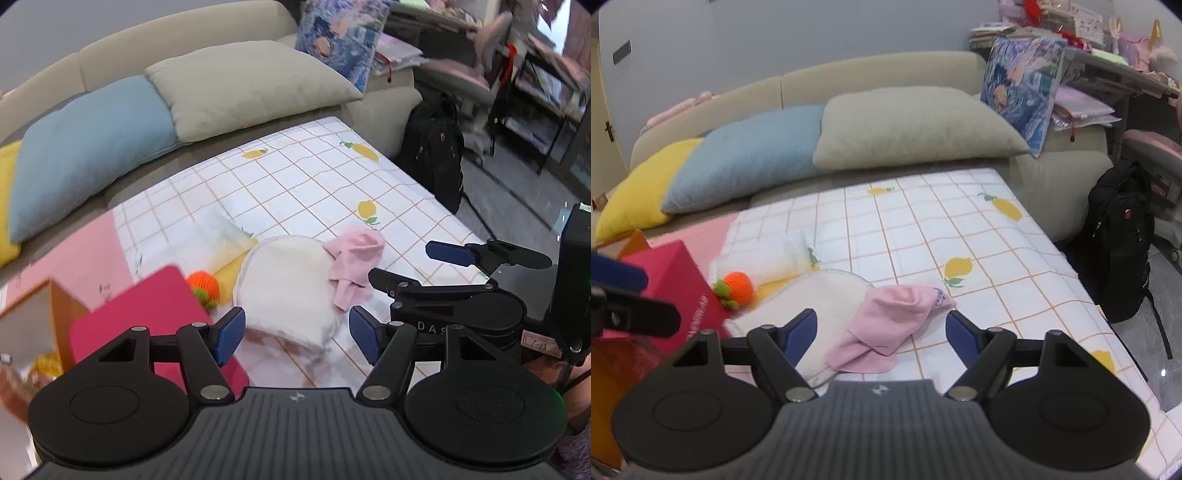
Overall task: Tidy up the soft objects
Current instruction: 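Move both tools back over the white pad and pink cloth, then grasp the white pad with the left tool while the right tool grasps the pink cloth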
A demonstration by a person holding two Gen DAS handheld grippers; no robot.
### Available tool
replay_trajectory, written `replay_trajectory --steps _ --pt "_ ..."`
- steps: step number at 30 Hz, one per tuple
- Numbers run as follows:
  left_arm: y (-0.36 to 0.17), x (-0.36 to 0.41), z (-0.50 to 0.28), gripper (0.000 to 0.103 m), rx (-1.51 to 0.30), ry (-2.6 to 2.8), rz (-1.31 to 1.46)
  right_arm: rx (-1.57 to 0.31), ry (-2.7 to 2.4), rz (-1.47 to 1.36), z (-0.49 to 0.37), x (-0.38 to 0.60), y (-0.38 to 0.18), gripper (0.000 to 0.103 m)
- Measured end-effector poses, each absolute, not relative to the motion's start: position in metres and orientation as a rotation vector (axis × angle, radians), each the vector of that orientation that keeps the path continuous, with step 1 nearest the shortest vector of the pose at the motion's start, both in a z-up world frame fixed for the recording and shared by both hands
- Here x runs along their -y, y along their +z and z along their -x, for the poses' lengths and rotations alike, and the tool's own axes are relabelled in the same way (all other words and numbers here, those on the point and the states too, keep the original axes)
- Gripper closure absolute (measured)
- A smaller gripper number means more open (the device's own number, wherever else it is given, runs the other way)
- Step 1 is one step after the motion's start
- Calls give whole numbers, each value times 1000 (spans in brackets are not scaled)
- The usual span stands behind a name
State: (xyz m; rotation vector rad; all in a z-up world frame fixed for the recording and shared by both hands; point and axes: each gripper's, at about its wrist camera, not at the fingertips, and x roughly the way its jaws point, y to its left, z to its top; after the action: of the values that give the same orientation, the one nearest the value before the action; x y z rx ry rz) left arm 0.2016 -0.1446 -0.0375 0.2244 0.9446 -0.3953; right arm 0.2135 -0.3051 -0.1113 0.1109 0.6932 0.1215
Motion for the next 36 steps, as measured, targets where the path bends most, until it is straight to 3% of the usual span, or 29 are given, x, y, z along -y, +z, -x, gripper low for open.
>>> replay_trajectory --steps 9,13,16,17,18,21,25,36 --pt "-67 168 -248 26 -1018 -392 -345 -696 167 -37 -261 305 -138 30" --pt "-80 176 -262 26 -1057 -396 -381 -737 158 -38 -278 310 -149 36" --pt "-92 181 -272 26 -1088 -383 -397 -781 175 -41 -287 310 -157 54" --pt "-97 183 -276 25 -1102 -377 -398 -799 177 -26 -290 309 -160 63" --pt "-100 185 -278 24 -1115 -373 -400 -825 175 -8 -292 307 -163 79" --pt "-110 191 -284 21 -1137 -362 -412 -856 160 20 -293 310 -166 99" --pt "-117 199 -282 12 -1162 -400 -428 -900 169 -117 -295 332 -165 102" --pt "-153 219 -272 9 -1228 -368 -561 -927 169 -188 -294 344 -164 102"
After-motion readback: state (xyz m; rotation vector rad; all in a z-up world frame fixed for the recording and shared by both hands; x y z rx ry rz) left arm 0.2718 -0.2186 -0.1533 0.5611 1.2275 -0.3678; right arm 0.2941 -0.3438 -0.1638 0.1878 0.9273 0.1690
